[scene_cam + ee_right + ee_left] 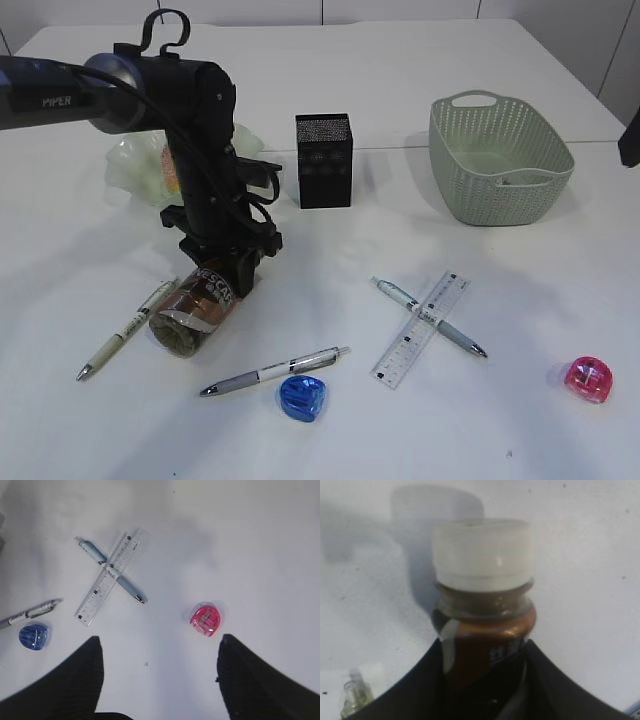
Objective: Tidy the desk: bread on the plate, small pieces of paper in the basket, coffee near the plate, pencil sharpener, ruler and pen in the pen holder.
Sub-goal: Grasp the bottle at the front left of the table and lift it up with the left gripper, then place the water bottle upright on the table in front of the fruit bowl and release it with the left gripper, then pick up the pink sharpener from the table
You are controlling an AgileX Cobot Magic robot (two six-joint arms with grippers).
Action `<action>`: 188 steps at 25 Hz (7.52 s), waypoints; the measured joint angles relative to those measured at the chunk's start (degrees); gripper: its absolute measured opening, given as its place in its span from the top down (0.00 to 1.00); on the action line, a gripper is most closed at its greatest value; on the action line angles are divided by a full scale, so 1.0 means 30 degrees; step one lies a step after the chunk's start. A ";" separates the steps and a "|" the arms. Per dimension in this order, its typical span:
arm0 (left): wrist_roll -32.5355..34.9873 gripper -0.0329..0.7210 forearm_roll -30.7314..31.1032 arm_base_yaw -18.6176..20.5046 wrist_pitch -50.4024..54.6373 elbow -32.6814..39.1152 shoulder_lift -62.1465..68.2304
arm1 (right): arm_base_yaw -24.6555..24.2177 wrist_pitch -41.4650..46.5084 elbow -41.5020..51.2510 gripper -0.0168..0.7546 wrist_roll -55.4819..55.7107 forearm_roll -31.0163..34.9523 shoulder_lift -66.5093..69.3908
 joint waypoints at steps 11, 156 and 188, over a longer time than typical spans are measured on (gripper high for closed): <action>-0.0061 0.60 -0.0538 0.0000 -0.0042 0.0000 -0.1734 | 0.0000 0.0000 0.0000 0.26 0.0000 0.0000 0.0000; 0.2152 0.26 -0.0328 0.4623 -3.8318 2.1218 -1.1743 | 0.0000 0.0000 0.0000 0.26 -0.0034 -0.3060 0.0000; -0.0707 0.26 0.1104 0.5617 -0.9147 2.1331 -2.9013 | 0.0000 -0.0033 0.3856 0.33 -0.0034 -0.0055 -0.1303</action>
